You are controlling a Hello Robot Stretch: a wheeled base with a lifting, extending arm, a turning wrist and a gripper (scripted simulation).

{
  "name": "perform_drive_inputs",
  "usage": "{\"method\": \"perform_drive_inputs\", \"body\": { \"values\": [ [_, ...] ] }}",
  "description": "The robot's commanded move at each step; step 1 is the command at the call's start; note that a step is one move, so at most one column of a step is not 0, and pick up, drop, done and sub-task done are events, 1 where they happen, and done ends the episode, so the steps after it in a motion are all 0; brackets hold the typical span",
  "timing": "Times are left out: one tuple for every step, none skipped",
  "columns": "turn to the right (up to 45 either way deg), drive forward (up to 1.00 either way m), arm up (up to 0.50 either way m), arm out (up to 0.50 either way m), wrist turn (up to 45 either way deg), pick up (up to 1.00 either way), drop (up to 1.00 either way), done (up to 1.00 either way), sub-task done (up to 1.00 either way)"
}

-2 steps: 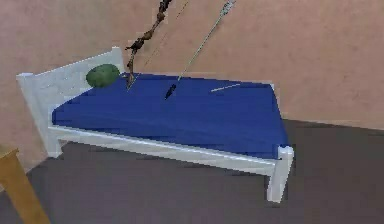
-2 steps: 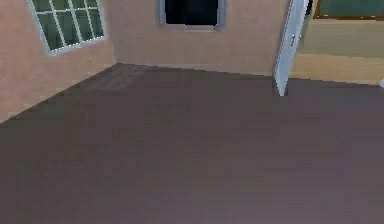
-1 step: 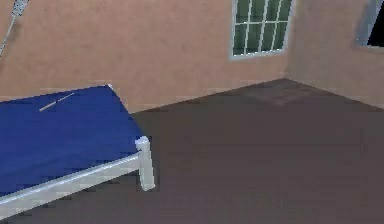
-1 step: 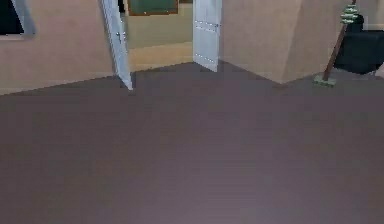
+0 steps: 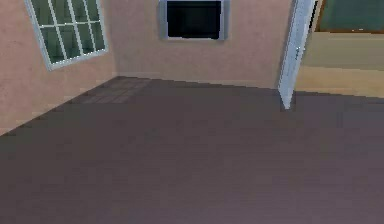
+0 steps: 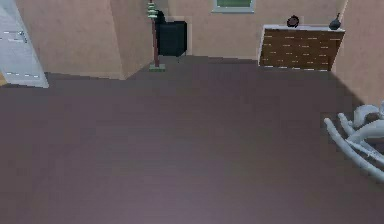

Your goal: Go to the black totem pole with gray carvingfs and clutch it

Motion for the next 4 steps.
{"method": "perform_drive_inputs", "body": {
  "values": [
    [12.0, 0.00, 0.00, 0.00, 0.0, 0.00, 0.00, 0.00, 0.00],
    [0.0, 0.15, 0.00, 0.00, 0.0, 0.00, 0.00, 0.00, 0.00],
    [-45.0, 0.00, 0.00, 0.00, 0.0, 0.00, 0.00, 0.00, 0.00],
    [-33.0, 0.00, 0.00, 0.00, 0.0, 0.00, 0.00, 0.00, 0.00]
  ]
}}
